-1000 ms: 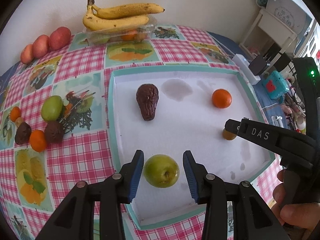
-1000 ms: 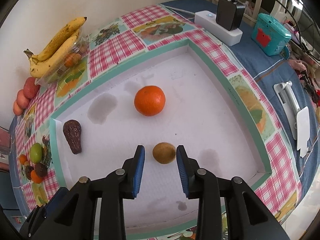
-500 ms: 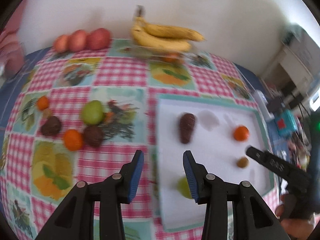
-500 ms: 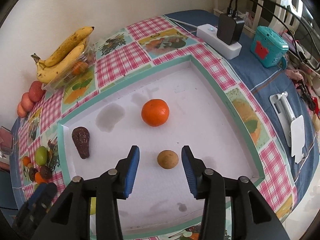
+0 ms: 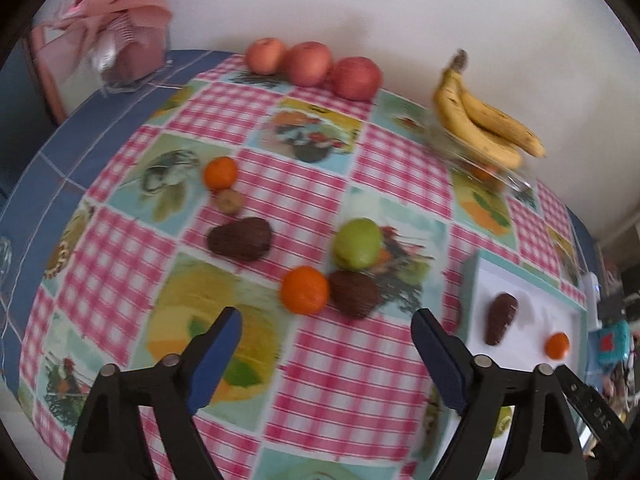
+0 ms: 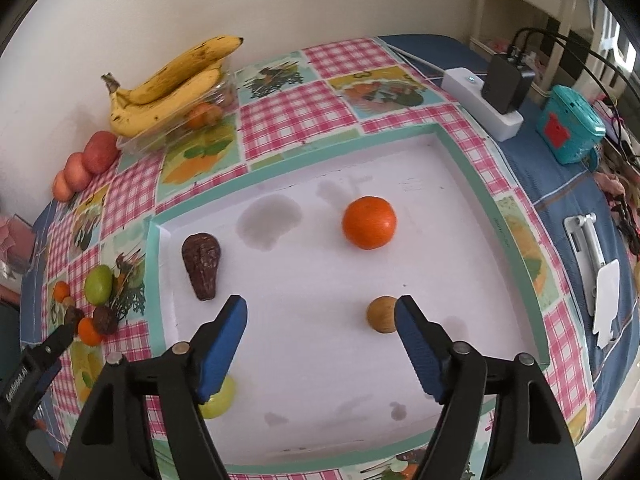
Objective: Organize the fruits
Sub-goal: 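Withdraw both open tools from the tray toward the fruits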
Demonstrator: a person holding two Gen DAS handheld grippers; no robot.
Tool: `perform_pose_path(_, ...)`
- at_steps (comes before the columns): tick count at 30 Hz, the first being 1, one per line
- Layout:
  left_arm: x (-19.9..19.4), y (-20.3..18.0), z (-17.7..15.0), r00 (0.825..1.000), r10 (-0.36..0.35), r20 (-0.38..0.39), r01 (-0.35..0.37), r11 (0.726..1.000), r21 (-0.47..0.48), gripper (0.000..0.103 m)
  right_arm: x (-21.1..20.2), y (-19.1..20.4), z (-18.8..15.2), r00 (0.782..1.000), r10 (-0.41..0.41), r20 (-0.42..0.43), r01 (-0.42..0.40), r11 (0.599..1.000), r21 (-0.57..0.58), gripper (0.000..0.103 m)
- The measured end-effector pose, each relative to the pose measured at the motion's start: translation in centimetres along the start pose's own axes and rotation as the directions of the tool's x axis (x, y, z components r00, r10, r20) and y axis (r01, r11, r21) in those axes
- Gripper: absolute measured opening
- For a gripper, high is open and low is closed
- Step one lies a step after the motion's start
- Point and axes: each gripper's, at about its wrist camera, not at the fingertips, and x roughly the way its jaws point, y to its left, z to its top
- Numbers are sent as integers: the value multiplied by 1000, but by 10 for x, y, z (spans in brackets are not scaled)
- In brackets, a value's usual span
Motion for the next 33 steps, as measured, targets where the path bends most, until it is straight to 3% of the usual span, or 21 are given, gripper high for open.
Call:
perform_pose_path(3,0,9,5,999,41,12,-40,999,-10,97,0,4,-1,1000,5,2,-5,1000,-11,77)
perform_pose_path(5,0,14,7,998,53,15,-53,999,-9,99,1,6,-2,1000,1,2,-1,1000,-17,91)
perform_pose_path(6,0,16,8,998,60,17,-60,998,-4,99,1,6,-3,1000,2,2,-2,1000,-18,92)
perform_pose_path(15,-7,23,22,992,106,74,-109,993,33,103,2,18,-6,1000,13,22,-12,999,-47,94)
perform_pose_path(27,0,40,40,996,29,89,-32,999,37,103,-7,49,-3,991,113,70,-106,990,-98,94)
perform_pose_path(33,-6,64,57,991,8,134,-8,1000,2,103,-14,76,3,985,146,87,-134,982,-133,94)
